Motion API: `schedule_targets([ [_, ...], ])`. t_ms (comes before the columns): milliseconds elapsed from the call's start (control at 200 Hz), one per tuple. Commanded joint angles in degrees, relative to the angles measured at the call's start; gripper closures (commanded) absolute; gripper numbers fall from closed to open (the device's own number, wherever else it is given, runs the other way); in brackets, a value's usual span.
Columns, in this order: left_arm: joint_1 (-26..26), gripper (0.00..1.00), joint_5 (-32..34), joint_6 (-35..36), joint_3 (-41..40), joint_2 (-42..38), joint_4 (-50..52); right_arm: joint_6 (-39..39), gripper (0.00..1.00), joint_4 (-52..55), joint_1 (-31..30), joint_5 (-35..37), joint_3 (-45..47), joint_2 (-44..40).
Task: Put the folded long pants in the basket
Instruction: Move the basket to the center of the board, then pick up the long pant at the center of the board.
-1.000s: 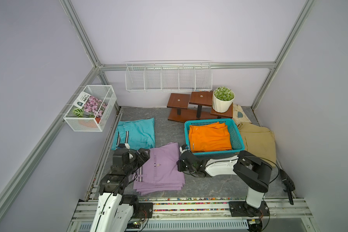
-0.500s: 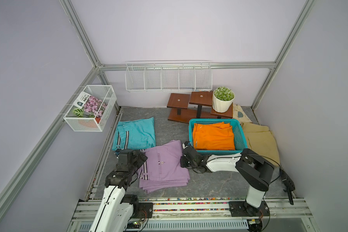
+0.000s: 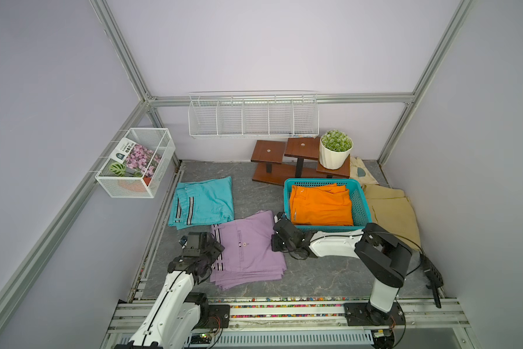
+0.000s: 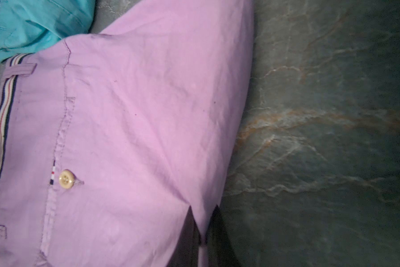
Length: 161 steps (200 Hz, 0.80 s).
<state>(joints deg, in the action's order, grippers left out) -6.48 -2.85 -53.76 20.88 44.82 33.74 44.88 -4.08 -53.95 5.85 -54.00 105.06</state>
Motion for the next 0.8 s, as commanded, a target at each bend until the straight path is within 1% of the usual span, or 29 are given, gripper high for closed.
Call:
schedule_targets([
  [0,0.24,0.1,-4.46,-0.35,-0.71,-3.22,-1.93,0.12,1.0,8.91,1.51,4.17,1.02,2.36],
  [130,0.24,0.12,-6.73,-0.04,-2.44,-3.22,-3.77,0.03,1.0,9.16,1.0,4.35,0.41,2.61],
  [200,0.24,0.12,-4.95,0.14,-2.54,-2.11,-3.72,-0.07,1.0,9.22,0.79,4.35,0.06,2.8],
  [255,0.24,0.12,-3.05,0.46,-2.34,0.89,-3.45,-0.1,1.0,9.27,0.63,4.35,-0.13,2.89],
  [355,0.24,0.11,-2.94,0.63,-2.26,4.21,-4.64,-0.15,1.0,9.34,0.39,4.44,-0.32,3.06],
  [570,0.24,0.15,-6.22,0.81,-2.5,7.75,-7.09,0.03,1.0,9.12,0.34,4.4,-0.56,3.32],
  [700,0.24,0.17,-8.83,2.41,-1.74,8.02,-6.15,-0.06,1.0,9.35,0.01,4.35,-1.02,3.23],
  [800,0.24,0.2,-12.21,2.8,-2.8,7.73,-7.99,-0.05,1.0,9.26,-0.34,4.44,-1.41,3.14],
])
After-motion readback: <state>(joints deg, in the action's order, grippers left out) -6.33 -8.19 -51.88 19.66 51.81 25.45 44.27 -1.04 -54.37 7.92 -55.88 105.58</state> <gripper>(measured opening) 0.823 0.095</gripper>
